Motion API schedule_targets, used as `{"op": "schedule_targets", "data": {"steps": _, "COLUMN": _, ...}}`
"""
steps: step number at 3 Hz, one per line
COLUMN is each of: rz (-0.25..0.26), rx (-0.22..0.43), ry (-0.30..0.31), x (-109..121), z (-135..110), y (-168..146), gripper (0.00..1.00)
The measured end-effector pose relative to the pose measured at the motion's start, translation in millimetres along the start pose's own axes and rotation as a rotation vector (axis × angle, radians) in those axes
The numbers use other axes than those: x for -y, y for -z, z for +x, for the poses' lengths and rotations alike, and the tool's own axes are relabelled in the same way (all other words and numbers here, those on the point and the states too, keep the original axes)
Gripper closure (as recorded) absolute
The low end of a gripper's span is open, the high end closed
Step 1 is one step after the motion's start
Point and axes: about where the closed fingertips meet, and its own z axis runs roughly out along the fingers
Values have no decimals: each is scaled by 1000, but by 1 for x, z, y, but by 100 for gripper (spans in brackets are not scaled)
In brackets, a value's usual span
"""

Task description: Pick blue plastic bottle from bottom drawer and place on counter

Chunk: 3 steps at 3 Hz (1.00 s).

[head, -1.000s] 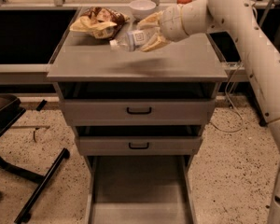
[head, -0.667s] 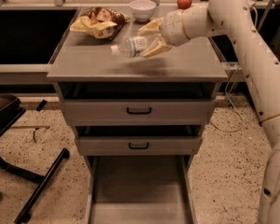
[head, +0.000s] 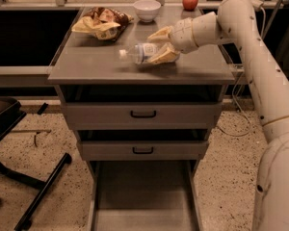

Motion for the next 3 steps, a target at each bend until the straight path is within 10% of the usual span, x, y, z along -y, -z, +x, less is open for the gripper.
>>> {"op": "schedule_targets", "data": {"steps": 3, "rz": 1, "rx": 0, "ry": -3, "x": 1, "z": 0, "y": 0, "gripper": 35}}
